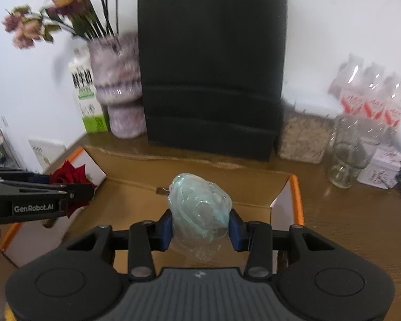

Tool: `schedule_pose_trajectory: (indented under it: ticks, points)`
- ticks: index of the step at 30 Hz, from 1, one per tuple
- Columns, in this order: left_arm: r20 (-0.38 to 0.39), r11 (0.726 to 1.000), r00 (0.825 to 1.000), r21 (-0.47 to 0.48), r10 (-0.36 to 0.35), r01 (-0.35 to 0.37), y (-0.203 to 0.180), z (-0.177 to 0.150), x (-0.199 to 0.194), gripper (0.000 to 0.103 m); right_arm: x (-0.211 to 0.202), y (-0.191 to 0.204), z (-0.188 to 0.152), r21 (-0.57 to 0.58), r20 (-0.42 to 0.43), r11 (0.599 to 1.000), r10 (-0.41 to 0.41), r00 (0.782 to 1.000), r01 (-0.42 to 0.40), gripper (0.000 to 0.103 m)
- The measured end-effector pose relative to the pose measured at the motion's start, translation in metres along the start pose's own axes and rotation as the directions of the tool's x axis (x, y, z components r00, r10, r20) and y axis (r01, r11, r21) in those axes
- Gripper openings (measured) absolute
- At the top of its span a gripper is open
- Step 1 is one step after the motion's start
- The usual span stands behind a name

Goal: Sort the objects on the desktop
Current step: 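Carry the rose and bag into the cardboard box and open both grippers, then withdraw both grippers from the box back over the table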

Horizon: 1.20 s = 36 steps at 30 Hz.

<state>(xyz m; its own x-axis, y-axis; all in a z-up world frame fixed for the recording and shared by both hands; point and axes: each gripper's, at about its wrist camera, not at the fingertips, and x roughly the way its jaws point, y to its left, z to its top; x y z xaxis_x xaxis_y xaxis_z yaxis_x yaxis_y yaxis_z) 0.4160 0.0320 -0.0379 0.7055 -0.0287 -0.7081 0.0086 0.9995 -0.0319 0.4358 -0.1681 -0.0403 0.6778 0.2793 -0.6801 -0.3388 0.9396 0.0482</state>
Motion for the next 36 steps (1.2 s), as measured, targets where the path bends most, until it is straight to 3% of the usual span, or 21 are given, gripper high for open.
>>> schedule_pose_trajectory:
  ticks: [8, 11, 12, 13, 14, 15, 16, 21, 36]
  points:
    - [-0.071, 1.000, 0.997, -0.002, -0.003, 0.003, 0.001, -0.004, 0.033, 0.045, 0.036, 0.000, -0.004, -0.019, -0.105, 1.000, 0.010, 0.994, -0.012, 0.042]
    - [-0.076, 1.000, 0.997, 0.001, -0.002, 0.002, 0.000, -0.006, 0.033, 0.054, 0.040, 0.001, -0.008, -0.020, -0.131, 1.000, 0.017, 0.991, -0.019, 0.048]
    - [-0.071, 1.000, 0.997, 0.002, -0.003, 0.004, -0.001, -0.006, 0.031, 0.064, 0.040, 0.000, -0.008, -0.020, -0.135, 1.000, 0.017, 0.991, -0.020, 0.055]
    - [-0.066, 1.000, 0.998, 0.002, 0.002, -0.002, -0.001, -0.006, 0.029, 0.082, 0.039, 0.001, -0.009, -0.020, -0.133, 1.000, 0.017, 0.991, -0.020, 0.064]
    - [-0.058, 1.000, 0.998, 0.005, 0.010, -0.010, -0.002, -0.005, 0.026, 0.091, 0.036, 0.000, -0.009, -0.020, -0.123, 1.000, 0.017, 0.992, -0.020, 0.069]
    - [-0.038, 1.000, 0.999, 0.011, 0.024, -0.024, -0.003, -0.005, 0.022, 0.103, 0.033, 0.000, -0.009, -0.018, -0.111, 1.000, 0.015, 0.994, -0.018, 0.083]
    - [-0.016, 0.999, 0.999, 0.013, 0.033, -0.033, -0.003, -0.005, 0.018, 0.103, 0.029, 0.000, -0.009, -0.012, -0.098, 1.000, 0.013, 0.995, -0.015, 0.094]
    - [0.058, 1.000, 0.998, 0.001, 0.019, -0.019, -0.004, -0.005, -0.002, 0.103, 0.012, -0.002, -0.008, 0.014, -0.043, 0.999, 0.034, 0.998, -0.034, 0.103]
    - [0.108, 1.000, 0.994, -0.005, 0.026, -0.026, -0.002, -0.018, -0.041, 0.103, -0.026, 0.003, -0.013, 0.017, 0.018, 1.000, 0.013, 1.000, -0.014, 0.103]
